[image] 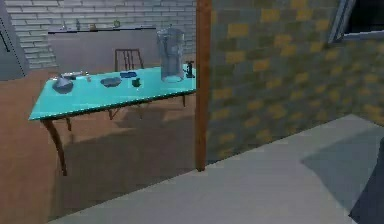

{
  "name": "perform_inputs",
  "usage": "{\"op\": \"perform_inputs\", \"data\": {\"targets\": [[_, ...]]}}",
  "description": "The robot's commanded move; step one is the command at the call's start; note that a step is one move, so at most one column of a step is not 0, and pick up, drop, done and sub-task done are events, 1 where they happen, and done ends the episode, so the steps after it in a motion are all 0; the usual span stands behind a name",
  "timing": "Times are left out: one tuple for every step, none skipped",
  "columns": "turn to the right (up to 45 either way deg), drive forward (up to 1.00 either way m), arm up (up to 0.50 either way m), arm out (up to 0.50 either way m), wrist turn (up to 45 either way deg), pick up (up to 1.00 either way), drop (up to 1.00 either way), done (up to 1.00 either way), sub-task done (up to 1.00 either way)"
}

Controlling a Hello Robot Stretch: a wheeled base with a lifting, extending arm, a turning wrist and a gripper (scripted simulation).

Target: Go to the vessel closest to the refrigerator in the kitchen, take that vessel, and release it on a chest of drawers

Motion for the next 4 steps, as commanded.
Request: {"op": "perform_inputs", "data": {"targets": [[-30.0, 0.00, 0.00, 0.00, 0.0, 0.00, 0.00, 0.00, 0.00], [0.0, 0.75, 0.00, 0.00, 0.0, 0.00, 0.00, 0.00, 0.00], [-33.0, 0.00, 0.00, 0.00, 0.0, 0.00, 0.00, 0.00, 0.00], [0.0, 0.50, 0.00, 0.00, 0.0, 0.00, 0.00, 0.00, 0.00]]}}
